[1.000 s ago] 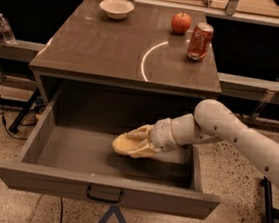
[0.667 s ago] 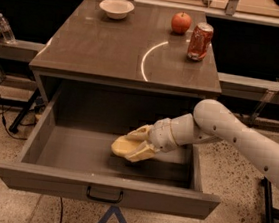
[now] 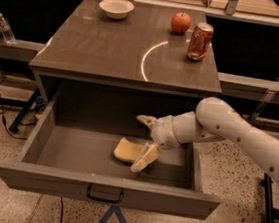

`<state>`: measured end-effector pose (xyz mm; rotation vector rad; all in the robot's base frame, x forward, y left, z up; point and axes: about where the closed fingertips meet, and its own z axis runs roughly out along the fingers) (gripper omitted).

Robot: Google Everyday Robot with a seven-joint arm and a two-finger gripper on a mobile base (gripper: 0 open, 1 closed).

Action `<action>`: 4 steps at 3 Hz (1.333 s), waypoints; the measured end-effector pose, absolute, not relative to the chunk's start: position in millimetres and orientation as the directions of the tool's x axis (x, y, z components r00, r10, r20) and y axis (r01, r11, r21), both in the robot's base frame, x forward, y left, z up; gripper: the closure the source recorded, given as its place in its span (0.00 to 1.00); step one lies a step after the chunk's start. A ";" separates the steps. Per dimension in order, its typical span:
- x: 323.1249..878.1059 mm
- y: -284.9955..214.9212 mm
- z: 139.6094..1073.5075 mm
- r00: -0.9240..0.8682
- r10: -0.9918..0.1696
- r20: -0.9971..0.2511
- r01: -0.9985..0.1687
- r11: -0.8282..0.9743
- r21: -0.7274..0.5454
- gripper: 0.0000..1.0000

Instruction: Place sponge into top drawer

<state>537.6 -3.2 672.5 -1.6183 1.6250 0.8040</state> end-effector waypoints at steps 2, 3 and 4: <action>544.4 -81.1 737.3 -0.081 -0.662 -0.745 -0.974 0.212 -0.083 0.00; 546.3 -131.0 809.6 -0.114 -0.748 -0.654 -0.945 0.285 -0.161 0.00; 564.1 -158.6 919.3 -0.049 -0.812 -0.581 -0.894 0.295 -0.337 0.00</action>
Offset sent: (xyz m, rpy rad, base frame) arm 0.0066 -0.1660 0.1659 -0.3231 -0.0858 -0.3644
